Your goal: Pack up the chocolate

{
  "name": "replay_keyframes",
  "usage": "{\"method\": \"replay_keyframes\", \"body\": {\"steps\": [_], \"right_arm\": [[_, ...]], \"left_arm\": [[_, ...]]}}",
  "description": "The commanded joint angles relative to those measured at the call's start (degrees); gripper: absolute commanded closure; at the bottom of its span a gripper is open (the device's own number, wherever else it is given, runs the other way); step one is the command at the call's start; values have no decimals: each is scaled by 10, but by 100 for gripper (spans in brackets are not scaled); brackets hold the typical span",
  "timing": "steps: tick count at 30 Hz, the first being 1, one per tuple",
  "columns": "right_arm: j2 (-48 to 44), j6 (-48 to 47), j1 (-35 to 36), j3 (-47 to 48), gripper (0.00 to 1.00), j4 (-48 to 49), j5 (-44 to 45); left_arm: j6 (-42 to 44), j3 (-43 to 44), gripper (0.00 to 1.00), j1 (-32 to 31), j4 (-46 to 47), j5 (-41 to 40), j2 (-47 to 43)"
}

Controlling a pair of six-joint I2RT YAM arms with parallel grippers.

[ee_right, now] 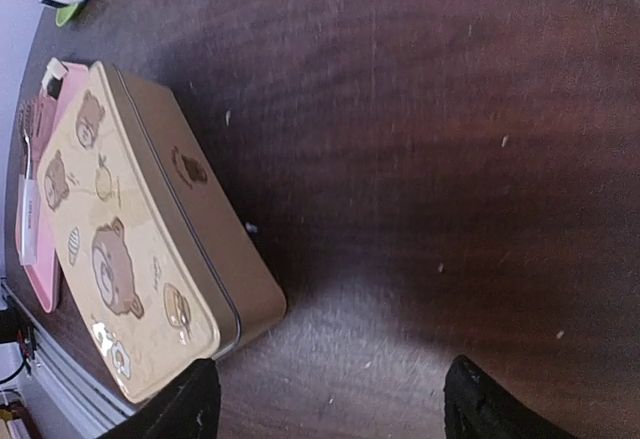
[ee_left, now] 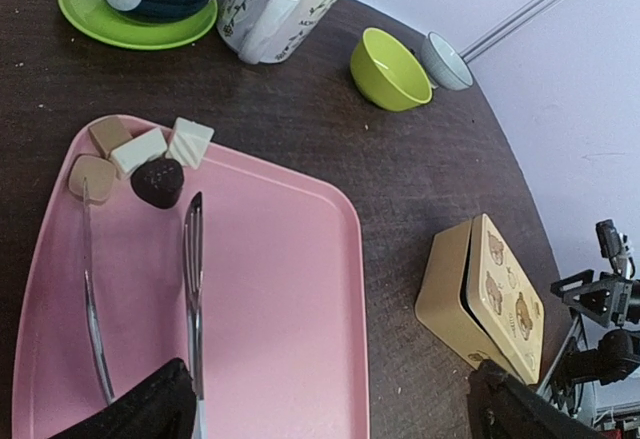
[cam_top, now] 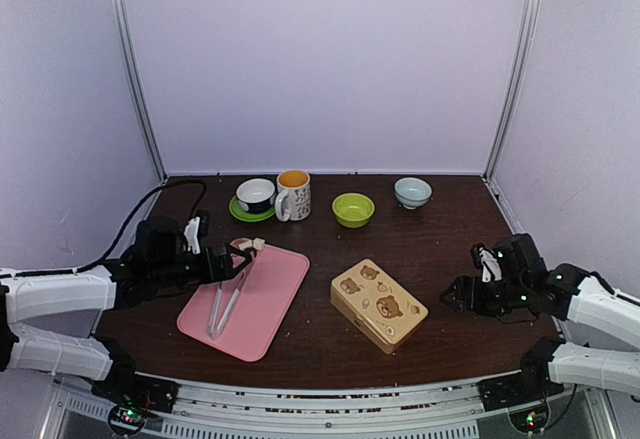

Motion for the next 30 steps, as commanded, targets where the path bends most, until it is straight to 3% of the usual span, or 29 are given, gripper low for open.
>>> {"method": "replay_keyframes", "body": {"steps": [1, 7, 15, 18, 25, 30], "right_arm": [[-13, 63, 61, -33, 28, -22, -4], [3, 86, 134, -52, 54, 18, 11], [86, 135, 214, -75, 95, 182, 19], [139, 140, 235, -67, 100, 228, 25], [224, 142, 268, -32, 100, 344, 43], [343, 130, 276, 66, 100, 413, 55]], "left_arm": [[-1, 22, 2, -18, 49, -20, 14], [0, 19, 2, -25, 50, -32, 10], [-13, 9, 2, -25, 44, -36, 8], [-14, 12, 2, -26, 38, -37, 10], [-17, 11, 2, -25, 43, -34, 14], [-17, 13, 2, -25, 41, -39, 23]]}}
